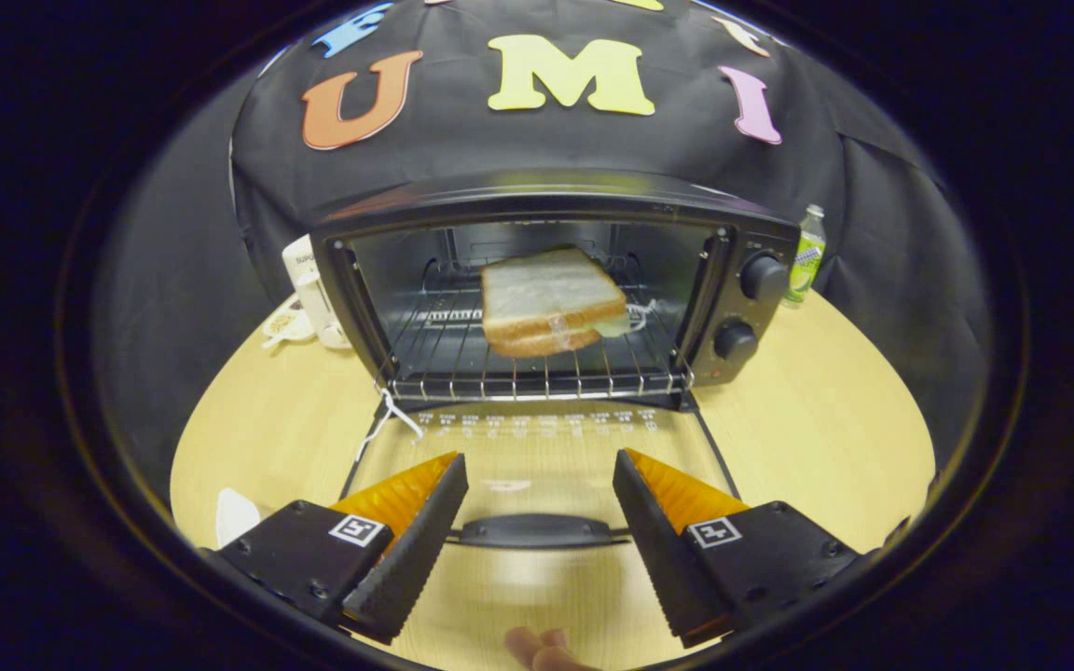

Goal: Open the toaster oven, put the food inside, and close the toaster oven door.

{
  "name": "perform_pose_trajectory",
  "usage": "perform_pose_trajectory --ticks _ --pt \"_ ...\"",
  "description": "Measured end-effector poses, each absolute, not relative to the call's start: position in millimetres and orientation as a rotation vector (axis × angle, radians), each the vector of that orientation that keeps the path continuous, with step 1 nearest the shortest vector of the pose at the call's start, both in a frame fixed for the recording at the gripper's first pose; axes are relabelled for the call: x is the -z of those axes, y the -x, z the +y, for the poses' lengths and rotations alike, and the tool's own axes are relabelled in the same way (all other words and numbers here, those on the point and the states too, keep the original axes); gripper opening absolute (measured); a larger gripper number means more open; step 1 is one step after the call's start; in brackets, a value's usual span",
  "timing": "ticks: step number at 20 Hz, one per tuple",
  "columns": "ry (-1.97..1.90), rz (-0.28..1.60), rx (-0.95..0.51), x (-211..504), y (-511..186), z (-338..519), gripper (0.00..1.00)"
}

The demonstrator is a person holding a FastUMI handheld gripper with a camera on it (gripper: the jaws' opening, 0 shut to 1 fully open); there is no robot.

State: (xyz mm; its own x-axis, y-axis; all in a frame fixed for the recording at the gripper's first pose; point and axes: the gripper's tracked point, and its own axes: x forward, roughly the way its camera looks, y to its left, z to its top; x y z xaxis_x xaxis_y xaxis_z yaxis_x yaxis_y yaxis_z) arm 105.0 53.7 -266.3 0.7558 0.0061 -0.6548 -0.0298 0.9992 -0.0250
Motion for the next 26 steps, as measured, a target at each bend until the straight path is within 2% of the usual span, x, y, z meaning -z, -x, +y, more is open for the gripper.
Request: perform_pose_trajectory --ticks 9,13,26 --pt "0.005 0.794 -0.049 294.6 -62.5 61.0 1.00" --pt "-0.004 0.837 0.007 313.7 -66.7 45.3 1.00" --pt "0.039 0.782 -0.002 297.4 -75.8 45.0 0.99"
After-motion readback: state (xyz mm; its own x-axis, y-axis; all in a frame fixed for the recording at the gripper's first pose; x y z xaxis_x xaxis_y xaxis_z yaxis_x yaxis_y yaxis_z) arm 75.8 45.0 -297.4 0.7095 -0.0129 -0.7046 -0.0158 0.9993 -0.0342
